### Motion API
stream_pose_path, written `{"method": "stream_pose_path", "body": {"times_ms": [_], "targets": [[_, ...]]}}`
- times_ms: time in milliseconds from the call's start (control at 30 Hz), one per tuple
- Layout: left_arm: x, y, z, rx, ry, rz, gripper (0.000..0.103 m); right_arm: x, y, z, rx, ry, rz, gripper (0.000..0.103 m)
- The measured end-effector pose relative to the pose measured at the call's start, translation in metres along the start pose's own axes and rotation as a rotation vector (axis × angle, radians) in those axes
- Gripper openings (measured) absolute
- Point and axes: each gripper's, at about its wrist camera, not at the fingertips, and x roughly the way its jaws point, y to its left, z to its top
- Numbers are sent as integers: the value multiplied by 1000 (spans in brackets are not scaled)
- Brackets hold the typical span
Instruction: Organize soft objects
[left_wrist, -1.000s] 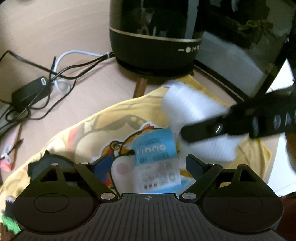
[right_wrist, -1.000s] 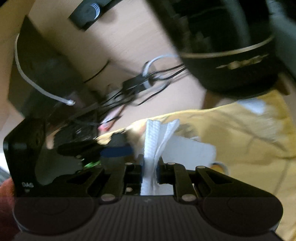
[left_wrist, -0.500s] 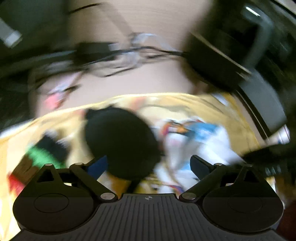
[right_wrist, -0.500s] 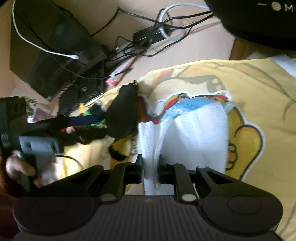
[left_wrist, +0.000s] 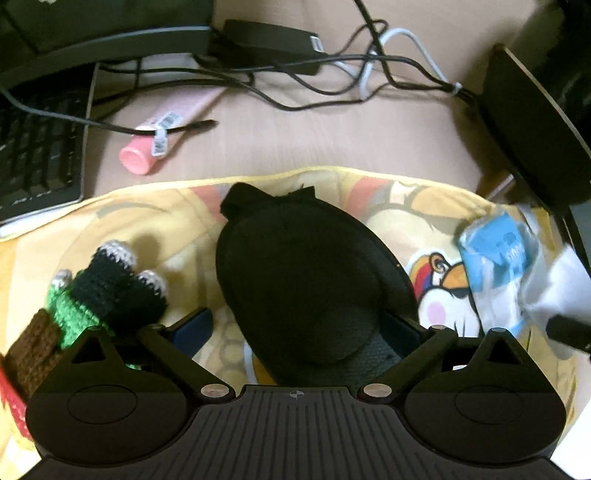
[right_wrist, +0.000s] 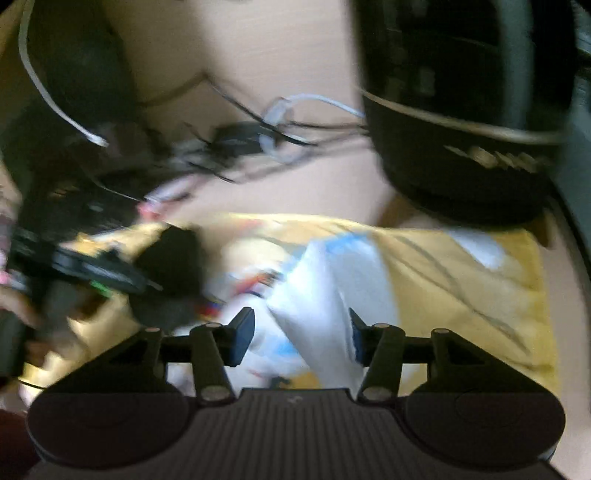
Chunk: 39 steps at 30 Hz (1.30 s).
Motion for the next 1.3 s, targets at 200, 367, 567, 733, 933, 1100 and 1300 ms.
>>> {"method": "stream_pose_path", "body": {"times_ms": [200,367,567,733,933,1100,1300], "targets": [[-57,14,-14,78,-84,-35,101,64,39,25,-67,51,129,63],[-85,68,-19,-26,-169,113,102,116,46,33,35,181,245,19],[-66,118,-24,-196,-100,195,102,102,56,7,29,267,254,15],[-50,107,-33,-189,-33,148,102,74,52,-8,30,240,227,45],[-55,96,-42,-163,-29,151,102,-2,27,-1,-29,0,92,83],[-66,95,-45,-208,-70,156,102,-2,8,-19,-94,-12,-143,82],[-89,70,-52,-108,-129,171,102,22,-4,-31,-102,56,-187,33]]}}
